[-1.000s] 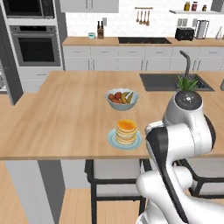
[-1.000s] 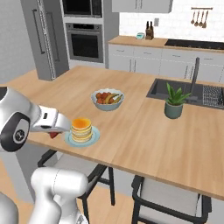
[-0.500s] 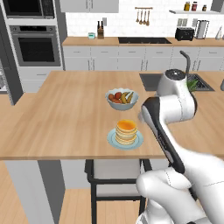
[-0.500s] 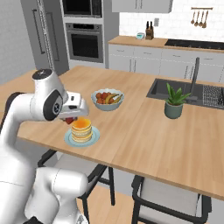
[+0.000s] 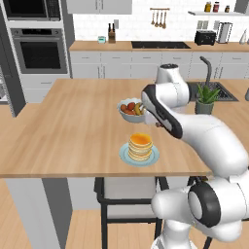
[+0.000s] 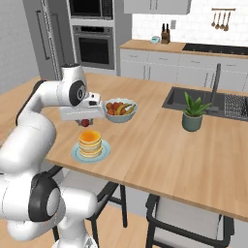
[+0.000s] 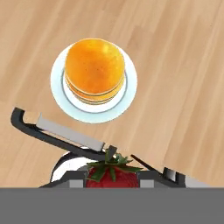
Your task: Take the strawberry from the fridge and place it on top of the pancake, located on the dining counter.
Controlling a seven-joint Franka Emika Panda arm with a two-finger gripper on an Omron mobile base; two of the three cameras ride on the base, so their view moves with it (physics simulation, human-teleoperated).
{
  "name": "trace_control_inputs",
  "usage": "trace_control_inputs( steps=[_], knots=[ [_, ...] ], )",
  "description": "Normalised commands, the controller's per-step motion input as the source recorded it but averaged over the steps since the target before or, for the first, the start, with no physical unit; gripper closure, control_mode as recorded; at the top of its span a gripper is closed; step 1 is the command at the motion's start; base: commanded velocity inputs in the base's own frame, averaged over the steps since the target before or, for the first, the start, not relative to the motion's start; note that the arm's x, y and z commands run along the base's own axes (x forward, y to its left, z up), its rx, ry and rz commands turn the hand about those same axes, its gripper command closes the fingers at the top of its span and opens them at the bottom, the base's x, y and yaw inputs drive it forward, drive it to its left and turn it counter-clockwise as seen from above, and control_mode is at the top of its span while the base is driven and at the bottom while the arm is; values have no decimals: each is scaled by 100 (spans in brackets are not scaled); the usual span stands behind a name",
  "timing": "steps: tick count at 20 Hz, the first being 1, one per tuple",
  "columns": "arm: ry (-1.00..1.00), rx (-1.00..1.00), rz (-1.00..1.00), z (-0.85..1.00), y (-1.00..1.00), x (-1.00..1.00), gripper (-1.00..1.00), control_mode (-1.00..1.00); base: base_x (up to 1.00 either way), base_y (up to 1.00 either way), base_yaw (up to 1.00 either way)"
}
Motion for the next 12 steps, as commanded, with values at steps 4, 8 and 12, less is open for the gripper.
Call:
trace_control_inputs(
  steps=[4,8,12],
  knots=[
    [14,0,3,-25,6,64,100,-100,0,0,0],
    [-4,-4,0,-43,7,30,100,-100,0,0,0],
    [-2,-4,0,-46,2,18,100,-100,0,0,0]
  ],
)
